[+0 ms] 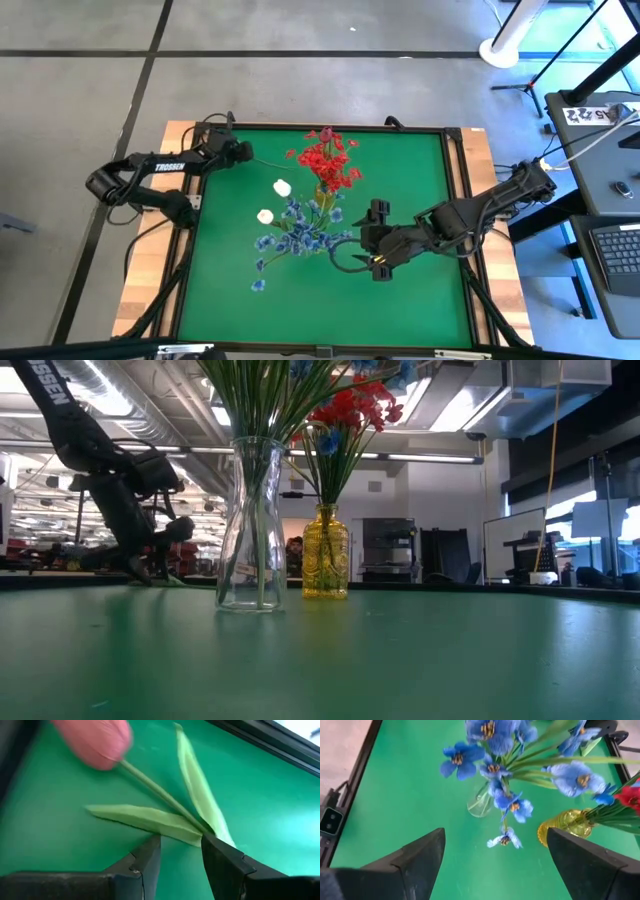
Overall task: Sort flowers into vase by color
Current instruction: Put the red flower into the yellow flower vase
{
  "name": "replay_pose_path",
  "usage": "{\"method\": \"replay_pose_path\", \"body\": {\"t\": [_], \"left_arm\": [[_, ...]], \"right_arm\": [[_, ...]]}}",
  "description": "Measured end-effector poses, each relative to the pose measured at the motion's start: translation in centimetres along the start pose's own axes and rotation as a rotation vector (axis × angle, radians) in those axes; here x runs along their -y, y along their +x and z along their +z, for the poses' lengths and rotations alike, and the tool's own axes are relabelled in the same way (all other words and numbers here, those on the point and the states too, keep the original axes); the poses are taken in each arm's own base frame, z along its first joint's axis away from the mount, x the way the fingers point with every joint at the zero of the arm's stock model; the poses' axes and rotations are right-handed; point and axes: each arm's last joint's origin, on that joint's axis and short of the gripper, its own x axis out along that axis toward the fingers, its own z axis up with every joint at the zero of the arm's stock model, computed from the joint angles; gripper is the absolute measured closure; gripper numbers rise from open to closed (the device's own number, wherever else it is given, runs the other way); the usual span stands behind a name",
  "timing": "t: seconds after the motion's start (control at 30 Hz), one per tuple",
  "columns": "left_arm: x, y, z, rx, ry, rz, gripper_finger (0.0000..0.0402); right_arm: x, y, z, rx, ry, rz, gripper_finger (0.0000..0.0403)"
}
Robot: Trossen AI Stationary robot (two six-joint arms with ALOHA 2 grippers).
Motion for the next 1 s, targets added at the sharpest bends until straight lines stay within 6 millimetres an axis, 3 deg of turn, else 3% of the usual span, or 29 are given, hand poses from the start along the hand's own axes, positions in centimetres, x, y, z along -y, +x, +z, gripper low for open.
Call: {"method": "replay_pose_path", "body": {"t": [0.37, 1.0], "left_arm": [[0.5, -0.2, -0.8, -0.107, 0.005, -0.061, 0.0265], [0.9, -0.1, 0.4, 0.151, -0.158, -0.022, 0.0265]], "right_arm": [[0.0, 0.2, -0.2, -0.009, 0.001, -0.002, 0.0056], [0.0, 0.2, -0.2, -0.008, 0.001, -0.002, 0.0056]]}}
